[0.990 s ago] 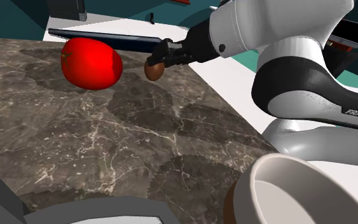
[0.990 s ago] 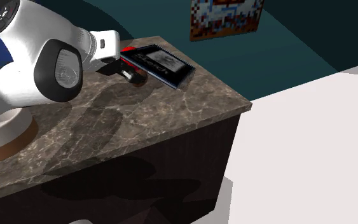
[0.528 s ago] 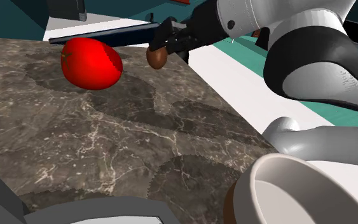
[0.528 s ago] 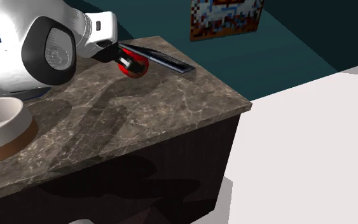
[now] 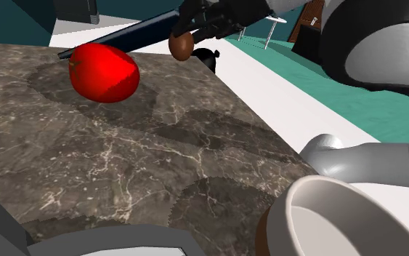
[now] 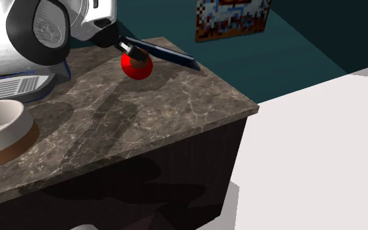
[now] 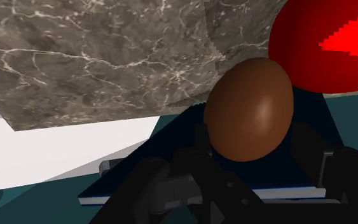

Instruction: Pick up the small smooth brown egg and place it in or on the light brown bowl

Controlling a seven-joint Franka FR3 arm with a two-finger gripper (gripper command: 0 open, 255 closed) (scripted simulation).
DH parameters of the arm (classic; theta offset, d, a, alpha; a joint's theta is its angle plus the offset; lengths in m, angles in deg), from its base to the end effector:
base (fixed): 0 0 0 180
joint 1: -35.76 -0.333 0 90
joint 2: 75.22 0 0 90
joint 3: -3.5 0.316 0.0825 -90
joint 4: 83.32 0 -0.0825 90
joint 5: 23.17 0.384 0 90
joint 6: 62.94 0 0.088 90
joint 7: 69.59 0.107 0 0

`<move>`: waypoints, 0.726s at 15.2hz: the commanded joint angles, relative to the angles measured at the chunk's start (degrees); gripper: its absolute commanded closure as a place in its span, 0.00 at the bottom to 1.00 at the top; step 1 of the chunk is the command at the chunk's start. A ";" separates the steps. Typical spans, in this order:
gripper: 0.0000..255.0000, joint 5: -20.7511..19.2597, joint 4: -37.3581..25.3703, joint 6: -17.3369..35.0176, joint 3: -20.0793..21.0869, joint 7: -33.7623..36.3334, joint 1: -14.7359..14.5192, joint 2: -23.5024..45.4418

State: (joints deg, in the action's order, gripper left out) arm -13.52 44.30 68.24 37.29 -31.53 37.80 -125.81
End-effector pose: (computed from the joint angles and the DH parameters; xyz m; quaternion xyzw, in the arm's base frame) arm 0.2542 0.2900 0.7019 -0.9026 0.0676 -0.4144 0.0953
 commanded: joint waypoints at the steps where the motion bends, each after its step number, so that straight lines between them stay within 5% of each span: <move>1: 1.00 -0.25 -1.91 -1.42 -0.31 -0.13 0.28 0.43; 4: 1.00 -0.56 -4.18 -2.96 -0.65 -0.35 0.70 1.16; 11: 1.00 0.94 -3.62 -11.58 1.05 4.44 -3.84 -8.10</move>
State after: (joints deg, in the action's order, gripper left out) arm -12.78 40.92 58.22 38.02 -27.91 34.59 -132.62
